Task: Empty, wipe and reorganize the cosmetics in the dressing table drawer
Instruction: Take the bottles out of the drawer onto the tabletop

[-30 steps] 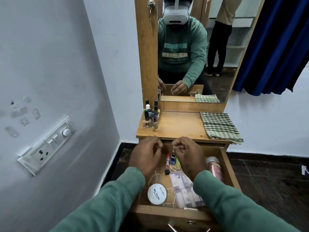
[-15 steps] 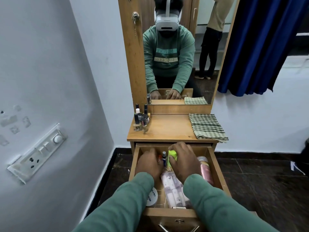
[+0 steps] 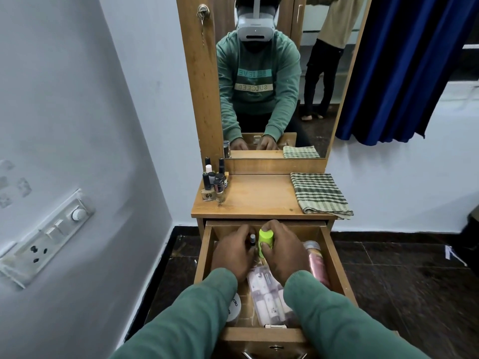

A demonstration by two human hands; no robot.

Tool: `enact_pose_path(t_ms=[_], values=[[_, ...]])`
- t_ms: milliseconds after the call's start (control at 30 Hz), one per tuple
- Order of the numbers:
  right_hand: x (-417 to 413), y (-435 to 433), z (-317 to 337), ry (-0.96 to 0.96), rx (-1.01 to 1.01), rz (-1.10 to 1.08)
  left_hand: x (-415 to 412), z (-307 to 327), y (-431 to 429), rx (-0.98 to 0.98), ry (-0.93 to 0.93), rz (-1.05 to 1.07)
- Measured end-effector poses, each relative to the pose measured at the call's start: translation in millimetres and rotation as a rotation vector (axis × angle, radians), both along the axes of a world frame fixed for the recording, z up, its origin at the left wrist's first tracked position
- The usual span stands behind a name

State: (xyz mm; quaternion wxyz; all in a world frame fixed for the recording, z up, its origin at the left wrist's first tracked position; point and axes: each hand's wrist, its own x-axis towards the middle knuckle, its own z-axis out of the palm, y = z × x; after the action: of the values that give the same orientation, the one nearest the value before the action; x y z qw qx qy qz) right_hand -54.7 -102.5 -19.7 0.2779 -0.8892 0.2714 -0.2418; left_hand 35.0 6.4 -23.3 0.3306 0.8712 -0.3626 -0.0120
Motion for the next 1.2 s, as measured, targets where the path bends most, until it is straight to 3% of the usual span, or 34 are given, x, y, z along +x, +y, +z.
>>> enact_pose_path(t_ms=[133,300,500,867,1000,1200], values=[[-2,2,7,-0.065,0.025,0.021,-4,11,1,-0.094,0.035,-0.001],[-4,-1,32,-0.197,-0.016,0.076,-5,34,8,-0.211,-0.048,-0.022],[11,-20,81,-0.257,0.046,0.142,14,83,-1,-0.195,-0.108,-0.073],[101,-63,138,-0.203,0.058,0.144,109,180,-56,0.18,-0.349,-0.125],[123,-71,129,-0.172,0.053,0.163,132,188,-70,0.325,-0.445,-0.131],[138,-81,116,-0.107,0.054,0.204,151,179,-80,0.388,-0.42,-0.137]])
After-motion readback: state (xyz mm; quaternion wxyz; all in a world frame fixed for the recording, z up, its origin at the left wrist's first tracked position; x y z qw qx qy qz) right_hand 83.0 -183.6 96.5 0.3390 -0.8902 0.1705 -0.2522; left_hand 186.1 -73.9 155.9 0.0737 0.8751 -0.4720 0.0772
